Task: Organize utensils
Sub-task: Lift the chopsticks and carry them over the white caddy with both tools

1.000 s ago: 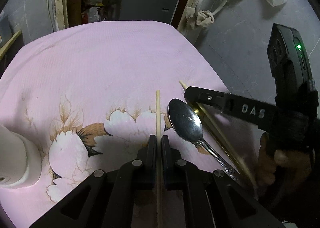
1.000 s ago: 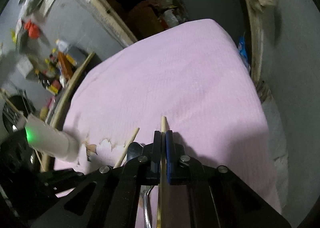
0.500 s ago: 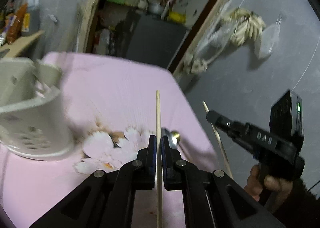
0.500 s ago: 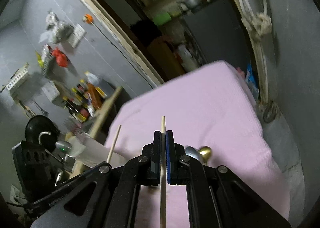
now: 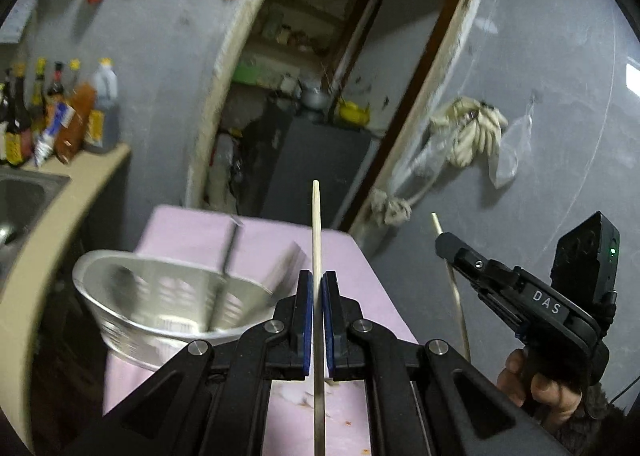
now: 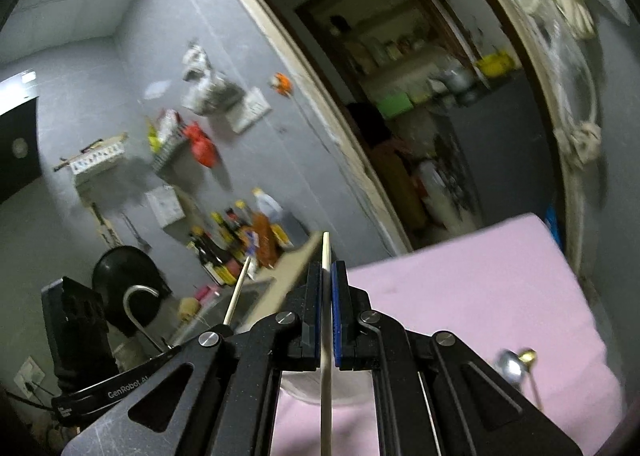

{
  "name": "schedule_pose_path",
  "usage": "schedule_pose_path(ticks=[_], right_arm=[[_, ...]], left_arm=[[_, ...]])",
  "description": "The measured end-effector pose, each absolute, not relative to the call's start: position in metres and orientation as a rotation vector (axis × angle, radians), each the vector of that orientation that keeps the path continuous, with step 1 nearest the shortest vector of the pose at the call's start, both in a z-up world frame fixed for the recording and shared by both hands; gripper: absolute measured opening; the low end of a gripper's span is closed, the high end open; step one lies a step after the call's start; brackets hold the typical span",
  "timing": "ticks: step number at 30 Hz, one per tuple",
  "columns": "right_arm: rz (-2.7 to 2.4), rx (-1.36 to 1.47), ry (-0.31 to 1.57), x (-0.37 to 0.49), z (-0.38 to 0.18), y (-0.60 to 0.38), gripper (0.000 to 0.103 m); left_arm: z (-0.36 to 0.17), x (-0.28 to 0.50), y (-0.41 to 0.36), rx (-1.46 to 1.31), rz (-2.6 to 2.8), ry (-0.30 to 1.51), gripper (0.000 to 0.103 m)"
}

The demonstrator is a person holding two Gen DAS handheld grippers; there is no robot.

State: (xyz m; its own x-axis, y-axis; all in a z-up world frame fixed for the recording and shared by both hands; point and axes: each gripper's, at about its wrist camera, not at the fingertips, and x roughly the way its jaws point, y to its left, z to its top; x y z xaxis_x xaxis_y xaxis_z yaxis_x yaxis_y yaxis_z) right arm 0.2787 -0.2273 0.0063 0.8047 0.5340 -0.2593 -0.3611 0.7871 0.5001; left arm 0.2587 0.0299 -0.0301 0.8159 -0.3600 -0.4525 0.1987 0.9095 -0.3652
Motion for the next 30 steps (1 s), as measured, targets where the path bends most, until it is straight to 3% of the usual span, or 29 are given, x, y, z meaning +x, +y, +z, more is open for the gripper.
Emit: schedule_pose_path(ticks=[15, 30], right_arm=[[0.519, 0.441, 0.12, 0.302, 0.053, -0.133, 0.004], [0.234, 0.476, -0.004, 0.334, 0.017, -0.108, 0.004]], left_arm=[[0.01, 0.284, 0.139, -0.396, -0.185, 0.325, 0.005], [-0.056, 0.354, 0.184, -0.579, -0.136, 0.303, 0.005]])
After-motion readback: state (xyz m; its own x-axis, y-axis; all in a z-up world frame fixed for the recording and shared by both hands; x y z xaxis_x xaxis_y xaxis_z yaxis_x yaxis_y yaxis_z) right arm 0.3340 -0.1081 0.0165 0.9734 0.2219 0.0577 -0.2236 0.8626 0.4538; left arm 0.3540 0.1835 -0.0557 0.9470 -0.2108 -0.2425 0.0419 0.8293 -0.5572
